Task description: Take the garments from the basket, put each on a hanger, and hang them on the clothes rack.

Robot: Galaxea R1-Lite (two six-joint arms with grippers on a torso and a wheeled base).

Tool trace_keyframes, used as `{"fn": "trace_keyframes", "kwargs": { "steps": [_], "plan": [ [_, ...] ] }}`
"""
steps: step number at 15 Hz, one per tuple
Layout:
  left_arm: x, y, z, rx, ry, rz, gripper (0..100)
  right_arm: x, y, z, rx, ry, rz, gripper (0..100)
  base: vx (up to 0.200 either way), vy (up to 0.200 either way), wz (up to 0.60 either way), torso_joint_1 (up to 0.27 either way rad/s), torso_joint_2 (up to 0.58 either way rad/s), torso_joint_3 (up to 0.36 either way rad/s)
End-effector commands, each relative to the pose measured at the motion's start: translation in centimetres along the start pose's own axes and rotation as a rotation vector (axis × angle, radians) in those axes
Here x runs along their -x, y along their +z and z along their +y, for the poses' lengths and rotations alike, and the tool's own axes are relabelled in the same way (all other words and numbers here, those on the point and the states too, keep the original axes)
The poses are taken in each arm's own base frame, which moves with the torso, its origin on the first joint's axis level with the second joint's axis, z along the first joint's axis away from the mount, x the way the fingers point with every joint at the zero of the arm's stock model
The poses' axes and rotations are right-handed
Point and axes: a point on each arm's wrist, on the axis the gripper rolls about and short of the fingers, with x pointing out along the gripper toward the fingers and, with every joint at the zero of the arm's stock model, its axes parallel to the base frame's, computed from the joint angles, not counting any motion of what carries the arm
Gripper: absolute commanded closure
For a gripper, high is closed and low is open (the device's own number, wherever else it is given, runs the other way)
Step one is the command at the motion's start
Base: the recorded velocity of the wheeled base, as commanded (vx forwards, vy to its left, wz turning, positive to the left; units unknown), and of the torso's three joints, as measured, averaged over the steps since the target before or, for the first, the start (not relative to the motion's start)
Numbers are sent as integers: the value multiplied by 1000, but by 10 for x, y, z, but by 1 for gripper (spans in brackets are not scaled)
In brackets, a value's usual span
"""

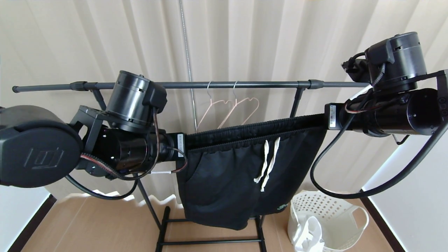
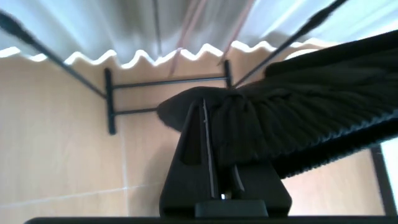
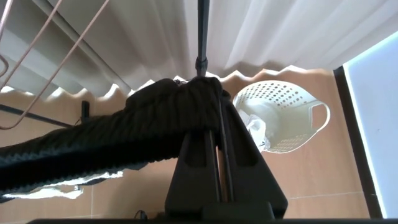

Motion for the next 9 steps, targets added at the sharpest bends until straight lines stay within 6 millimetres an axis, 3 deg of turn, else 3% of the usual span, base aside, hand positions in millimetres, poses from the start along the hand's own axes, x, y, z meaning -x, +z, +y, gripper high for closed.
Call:
{"fn": "trace_keyframes", "kwargs": {
  "steps": [1, 6, 7, 9],
  "plan": [
    [-12, 17, -13, 12, -65, -21, 100, 13, -6, -1, 27, 20, 1, 100, 0, 0, 0, 0, 0, 0],
    [-48, 47, -37, 14, -195, -43, 100, 51, -38, -17, 279, 71, 17, 100, 0, 0, 0, 0, 0, 0],
    [-65, 55, -46, 19, -206, -63, 100, 67, -55, -14, 387, 133, 23, 100, 0, 0, 0, 0, 0, 0],
    [-78, 66, -56, 27, -246, -90, 100, 82, -74, 1, 472, 238, 34, 100, 0, 0, 0, 0, 0, 0]
  ]
}}
